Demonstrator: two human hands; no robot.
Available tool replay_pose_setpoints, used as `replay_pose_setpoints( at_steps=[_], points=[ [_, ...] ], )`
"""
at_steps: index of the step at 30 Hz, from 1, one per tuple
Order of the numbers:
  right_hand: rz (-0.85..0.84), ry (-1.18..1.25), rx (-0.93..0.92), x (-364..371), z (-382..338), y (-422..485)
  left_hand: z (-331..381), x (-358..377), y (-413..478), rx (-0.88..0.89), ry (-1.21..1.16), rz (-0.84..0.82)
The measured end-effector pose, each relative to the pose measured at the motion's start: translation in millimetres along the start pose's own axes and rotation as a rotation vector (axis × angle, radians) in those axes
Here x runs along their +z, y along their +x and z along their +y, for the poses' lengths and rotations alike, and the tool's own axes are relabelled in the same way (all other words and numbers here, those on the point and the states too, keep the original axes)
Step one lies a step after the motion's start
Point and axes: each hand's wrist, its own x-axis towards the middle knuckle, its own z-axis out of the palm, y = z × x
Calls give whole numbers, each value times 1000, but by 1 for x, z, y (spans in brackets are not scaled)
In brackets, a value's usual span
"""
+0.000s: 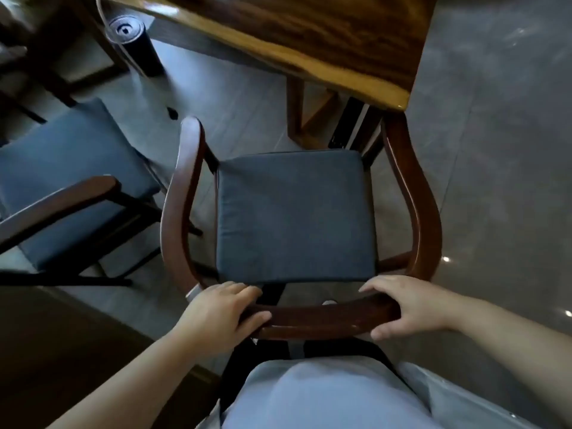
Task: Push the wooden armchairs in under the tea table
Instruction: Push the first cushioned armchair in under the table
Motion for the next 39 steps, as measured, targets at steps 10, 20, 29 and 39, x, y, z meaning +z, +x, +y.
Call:
replay_pose_setpoints(
  at_steps=[10, 20, 29, 39],
  points=[
    [42, -255, -93, 10, 17, 9, 1, 22, 1, 195, 123, -208],
    [207, -161, -58, 25, -16, 26, -42, -3, 1, 178, 234, -325],
    [325, -84, -9, 35, -71, 74, -113, -50, 5, 148, 329, -352],
    [323, -71, 30, 46, -92, 85, -139, -47, 0, 245, 339, -296]
  ],
)
